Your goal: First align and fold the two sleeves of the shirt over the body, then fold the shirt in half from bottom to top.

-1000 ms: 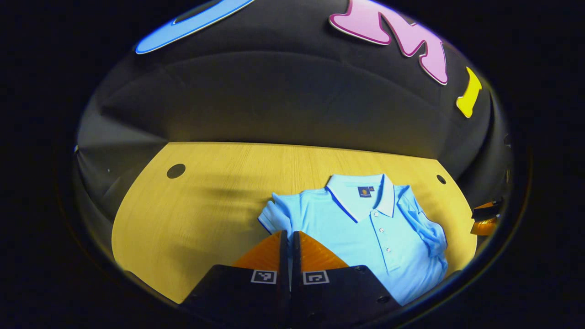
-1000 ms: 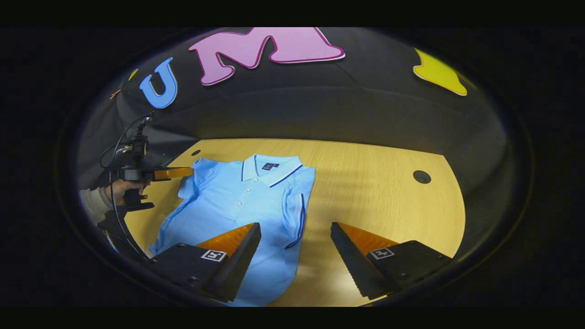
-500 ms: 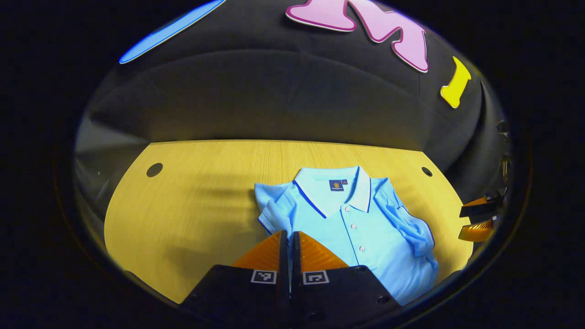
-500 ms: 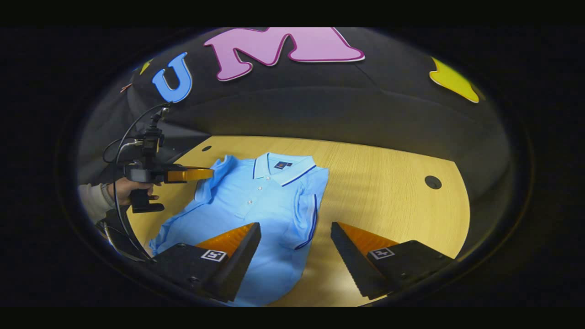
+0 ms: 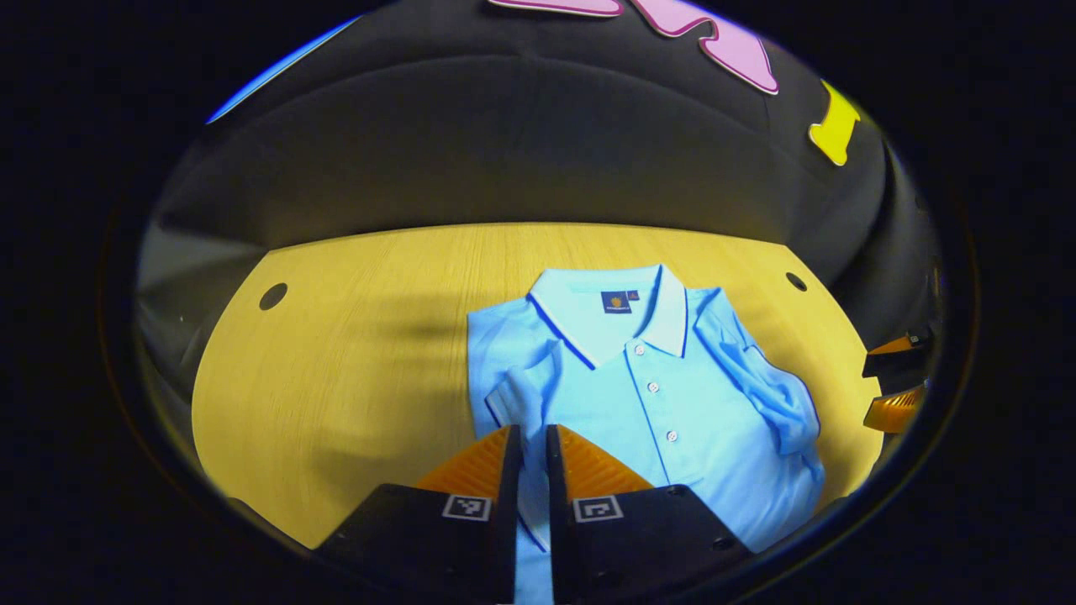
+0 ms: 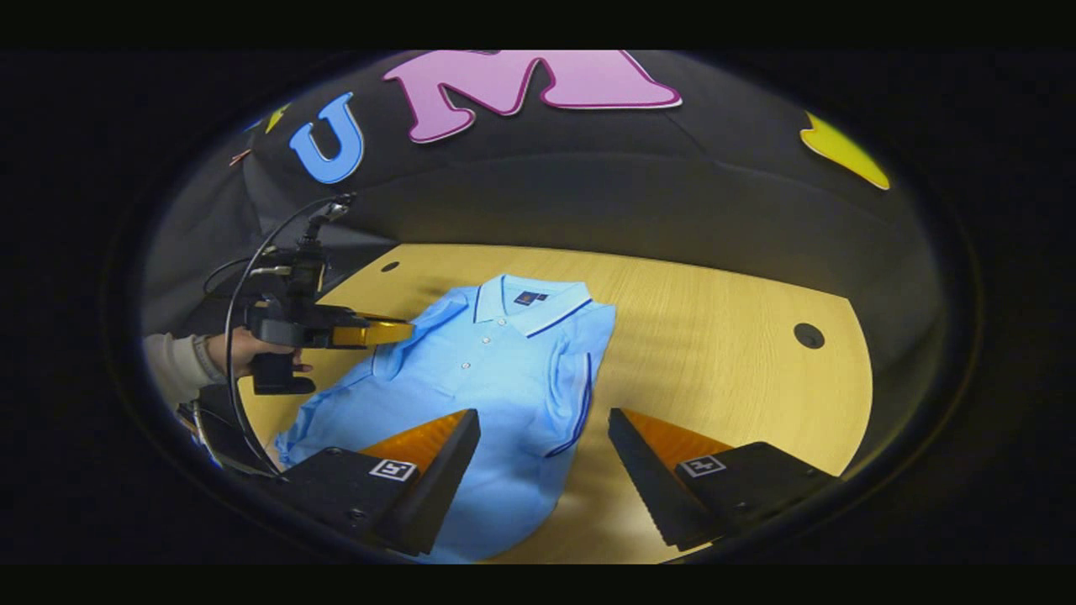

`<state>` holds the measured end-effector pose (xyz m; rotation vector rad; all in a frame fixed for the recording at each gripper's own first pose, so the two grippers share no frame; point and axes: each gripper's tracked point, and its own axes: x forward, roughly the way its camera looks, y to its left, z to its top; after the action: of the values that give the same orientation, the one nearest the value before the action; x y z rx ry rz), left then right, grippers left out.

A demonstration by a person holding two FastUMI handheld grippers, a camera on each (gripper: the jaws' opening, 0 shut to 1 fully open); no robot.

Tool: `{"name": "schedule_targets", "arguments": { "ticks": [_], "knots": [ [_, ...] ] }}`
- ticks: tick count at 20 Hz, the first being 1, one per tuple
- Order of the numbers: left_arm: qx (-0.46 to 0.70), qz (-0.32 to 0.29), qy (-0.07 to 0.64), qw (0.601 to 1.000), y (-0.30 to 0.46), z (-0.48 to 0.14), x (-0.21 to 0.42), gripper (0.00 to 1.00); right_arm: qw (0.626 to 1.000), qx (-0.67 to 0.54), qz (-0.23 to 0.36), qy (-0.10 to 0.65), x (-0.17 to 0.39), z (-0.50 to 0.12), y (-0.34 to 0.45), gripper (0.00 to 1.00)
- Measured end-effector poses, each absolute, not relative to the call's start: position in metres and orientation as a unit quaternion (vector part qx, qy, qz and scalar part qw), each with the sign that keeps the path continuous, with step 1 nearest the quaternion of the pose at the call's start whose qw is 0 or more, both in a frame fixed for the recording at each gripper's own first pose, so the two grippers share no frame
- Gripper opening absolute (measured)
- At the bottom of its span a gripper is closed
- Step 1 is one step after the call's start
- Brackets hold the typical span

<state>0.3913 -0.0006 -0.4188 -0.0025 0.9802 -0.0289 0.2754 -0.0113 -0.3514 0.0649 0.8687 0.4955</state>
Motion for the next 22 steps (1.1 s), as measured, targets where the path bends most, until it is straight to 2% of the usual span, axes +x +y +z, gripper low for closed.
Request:
{"name": "schedule_targets", "arguments": {
  "ticks": [1,5,11,15,22],
  "knots": [
    [-0.013,-0.013,0.47,0.882,-0.003,-0.418,0.39,0.31,0.877,0.03,0.239,0.415,0.275,-0.35,-0.012,0.97],
    [-0.011,-0.01,0.451,0.892,-0.006,-0.39,0.38,0.99,0.884,0.024,0.235,0.404,0.272,-0.34,-0.012,0.97],
    [-0.048,-0.03,0.394,0.918,-0.011,-0.303,0.342,0.97,0.899,0.027,0.214,0.381,0.257,-0.301,-0.007,0.97],
    [-0.049,-0.026,0.383,0.922,0.018,-0.275,0.27,0.98,0.908,0.024,0.191,0.373,0.226,-0.28,-0.017,0.97],
    [-0.076,-0.024,0.472,0.878,0.056,-0.313,0.13,0.97,0.89,0.053,0.145,0.43,0.132,-0.29,-0.026,0.98]
  ]
}}
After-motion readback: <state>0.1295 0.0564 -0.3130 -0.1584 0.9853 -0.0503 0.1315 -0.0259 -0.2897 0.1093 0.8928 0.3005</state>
